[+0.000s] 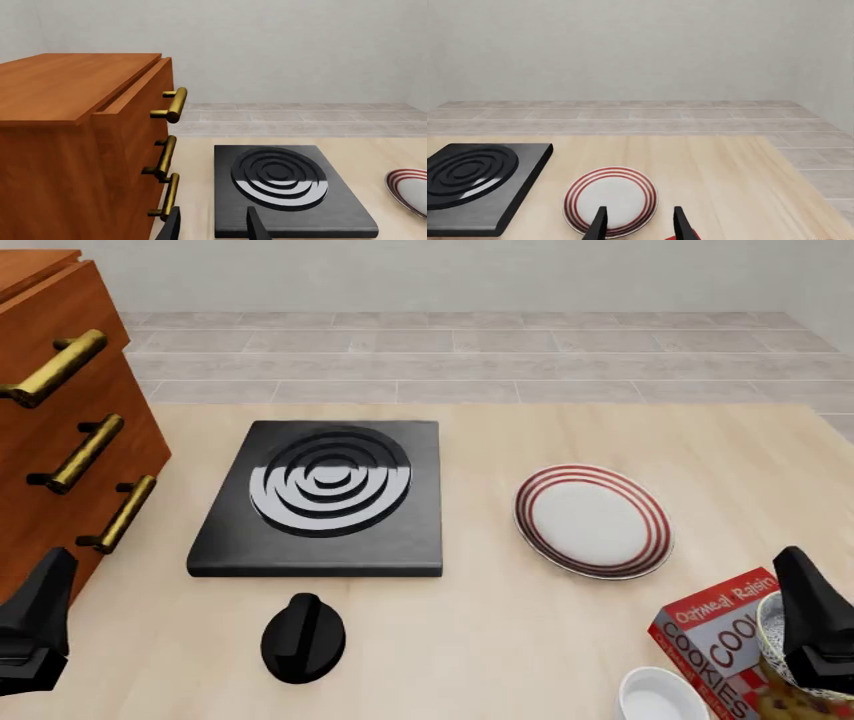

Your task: Pick the akita bowl on the cookies box and place it on the plate.

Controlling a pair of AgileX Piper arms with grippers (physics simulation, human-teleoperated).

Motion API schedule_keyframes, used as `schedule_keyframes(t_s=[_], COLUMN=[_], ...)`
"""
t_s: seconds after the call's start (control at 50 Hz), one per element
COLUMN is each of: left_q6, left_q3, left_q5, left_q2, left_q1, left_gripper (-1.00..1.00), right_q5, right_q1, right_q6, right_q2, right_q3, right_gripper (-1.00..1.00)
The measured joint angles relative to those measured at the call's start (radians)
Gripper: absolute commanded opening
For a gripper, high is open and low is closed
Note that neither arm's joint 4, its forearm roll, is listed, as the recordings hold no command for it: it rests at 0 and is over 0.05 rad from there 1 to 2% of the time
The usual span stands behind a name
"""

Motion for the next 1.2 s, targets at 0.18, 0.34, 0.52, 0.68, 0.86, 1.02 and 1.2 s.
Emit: schedule_keyframes(t_s=[0.18,0.34,0.52,0.68,0.86,1.02,1.2], left_q6=[0.000,0.000,0.000,0.000,0.000,0.000,0.000], left_q3=[0.000,0.000,0.000,0.000,0.000,0.000,0.000], left_q5=[0.000,0.000,0.000,0.000,0.000,0.000,0.000], left_q2=[0.000,0.000,0.000,0.000,0.000,0.000,0.000], left_q1=[0.000,0.000,0.000,0.000,0.000,0.000,0.000], left_gripper=[1.00,1.00,1.00,1.00,1.00,1.00,1.00], right_q5=[-0.041,-0.081,-0.127,-0.140,-0.017,0.169,0.363], right_q1=[0.007,0.021,0.024,0.020,-0.026,-0.090,-0.139], right_q6=[0.008,0.009,0.004,0.014,0.031,0.025,0.051], right_q2=[0.054,0.106,0.156,0.230,0.306,0.369,0.412], right_q3=[0.001,0.001,0.001,-0.049,-0.207,-0.391,-0.542], right_gripper=[1.00,1.00,1.00,1.00,1.00,1.00,1.00])
